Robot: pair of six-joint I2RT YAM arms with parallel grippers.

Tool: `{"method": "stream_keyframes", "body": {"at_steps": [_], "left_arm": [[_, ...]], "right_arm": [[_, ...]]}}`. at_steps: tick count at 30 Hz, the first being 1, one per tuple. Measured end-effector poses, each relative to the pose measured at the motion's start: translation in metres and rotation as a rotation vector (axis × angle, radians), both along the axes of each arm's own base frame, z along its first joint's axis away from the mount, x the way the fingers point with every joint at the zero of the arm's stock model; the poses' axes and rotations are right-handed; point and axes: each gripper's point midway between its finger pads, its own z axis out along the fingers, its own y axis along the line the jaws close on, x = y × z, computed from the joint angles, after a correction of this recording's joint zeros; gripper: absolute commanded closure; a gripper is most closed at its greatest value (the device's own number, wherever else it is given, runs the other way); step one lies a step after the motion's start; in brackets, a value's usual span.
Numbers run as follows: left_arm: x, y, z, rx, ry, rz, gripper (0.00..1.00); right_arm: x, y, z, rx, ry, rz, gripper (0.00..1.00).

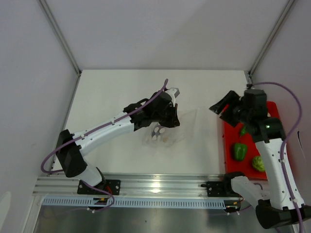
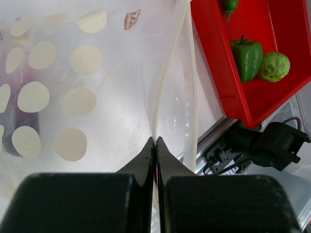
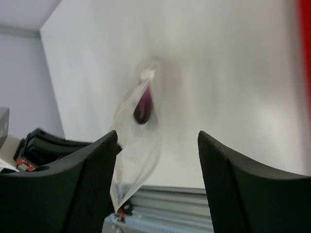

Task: Place the food in the zip-top bag and seal the zipper
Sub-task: Place the fake vegetable in the zipper food storage bag, then pick up the fake vegetable from the bin.

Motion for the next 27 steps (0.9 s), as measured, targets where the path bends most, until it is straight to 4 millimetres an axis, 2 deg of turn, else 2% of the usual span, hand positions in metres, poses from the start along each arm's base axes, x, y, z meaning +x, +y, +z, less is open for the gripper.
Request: {"method": "stream_keyframes", "body": {"at_steps": [2,4,6,10,13,17,19,20,21,27], "left_arm": [[0.001,0.001,-0.001,0.003,0.002,0.003,0.99],[0.0,0.002,-0.001,0.005,0.008,0.002,0.99],[-0.001,0.002,-0.002,0.005,0.015,-0.005,0.99],[-0.005,0.007,-0.002,0.007,0.02,-0.007,0.99],[-0.01,0.013,0.0,0.007,0.019,-0.008,1.0],[-0.015,0.019,0.008,-0.009,0.011,-0.012,0.99],[-0.018,0.021,0.013,-0.023,0.002,-0.014,0.99],[-0.02,0.023,0.014,-0.026,0.0,-0.014,1.0],[-0.021,0.025,0.015,-0.031,-0.002,-0.016,0.99],[-0.028,0.028,0.019,-0.054,0.003,-0.036,0.99]], "right_arm": [[0.006,-0.037,0.014,-0.055,-0.037,-0.112,0.31],[0.007,-0.074,0.017,-0.126,-0.039,-0.215,0.31],[0.002,-0.106,0.006,-0.186,0.012,-0.302,0.31],[-0.014,-0.146,-0.034,-0.251,0.157,-0.404,0.3],[-0.033,-0.156,-0.072,-0.259,0.3,-0.445,0.28],[-0.054,-0.156,-0.11,-0.265,0.431,-0.452,0.26],[-0.062,-0.156,-0.126,-0.27,0.485,-0.451,0.16],[-0.066,-0.156,-0.133,-0.272,0.509,-0.455,0.09],[-0.069,-0.156,-0.136,-0.275,0.523,-0.456,0.08],[-0.075,-0.158,-0.149,-0.266,0.586,-0.5,0.08]]}}
